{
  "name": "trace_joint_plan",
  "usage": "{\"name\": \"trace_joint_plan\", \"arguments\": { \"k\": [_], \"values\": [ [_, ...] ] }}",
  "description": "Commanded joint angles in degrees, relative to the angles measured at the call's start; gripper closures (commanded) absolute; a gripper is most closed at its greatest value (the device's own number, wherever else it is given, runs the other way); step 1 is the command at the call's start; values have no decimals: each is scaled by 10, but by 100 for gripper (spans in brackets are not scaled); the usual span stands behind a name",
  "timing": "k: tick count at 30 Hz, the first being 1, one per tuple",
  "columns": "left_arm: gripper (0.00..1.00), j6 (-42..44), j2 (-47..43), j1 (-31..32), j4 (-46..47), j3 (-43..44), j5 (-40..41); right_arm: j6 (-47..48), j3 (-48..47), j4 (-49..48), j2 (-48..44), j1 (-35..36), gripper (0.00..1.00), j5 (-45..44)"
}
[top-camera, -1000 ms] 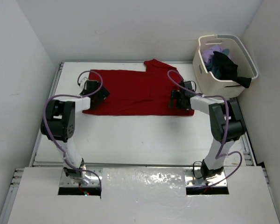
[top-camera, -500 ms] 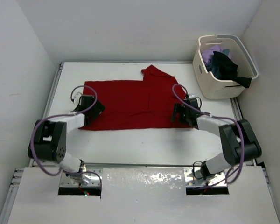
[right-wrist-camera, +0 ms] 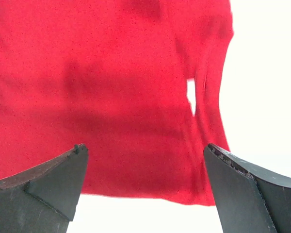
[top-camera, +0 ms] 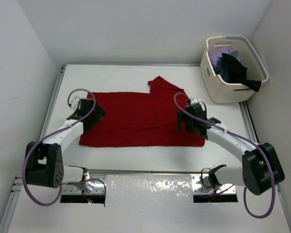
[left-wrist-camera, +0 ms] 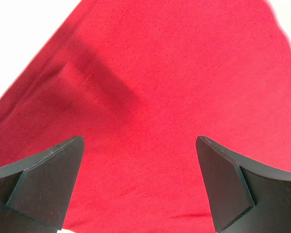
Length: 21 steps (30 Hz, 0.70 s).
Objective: Fold and stack the t-shirts
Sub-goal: Fold the flattened tshirt in 1/3 of the way, then grap the side of the flattened tshirt furthest away from the robot with both arms
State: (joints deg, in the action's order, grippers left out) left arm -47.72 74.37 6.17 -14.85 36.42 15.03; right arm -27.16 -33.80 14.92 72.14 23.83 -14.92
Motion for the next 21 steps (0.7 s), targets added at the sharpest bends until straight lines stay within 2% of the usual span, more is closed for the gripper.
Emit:
{"name": "trace_joint_plan", "arguments": {
  "k": [1,3,5,8,14,21],
  "values": [
    [0,11,11,-7,27,100,57,64,-123,-17,41,6,1,-69],
    [0,40,33,-17,48,151,48,87,-202,-6,79,6,1,-66],
    [0,40,72,-24,32,201,86,107,-268,-16,140,6,1,-67],
    [0,69,124,-39,29,244,90,133,-322,-40,219,6,1,-50],
    [0,98,258,-71,-3,383,89,177,-556,-10,403,4,1,-51],
    [0,115,376,-90,-11,461,71,208,-777,20,598,-1,2,-44]
  ]
}}
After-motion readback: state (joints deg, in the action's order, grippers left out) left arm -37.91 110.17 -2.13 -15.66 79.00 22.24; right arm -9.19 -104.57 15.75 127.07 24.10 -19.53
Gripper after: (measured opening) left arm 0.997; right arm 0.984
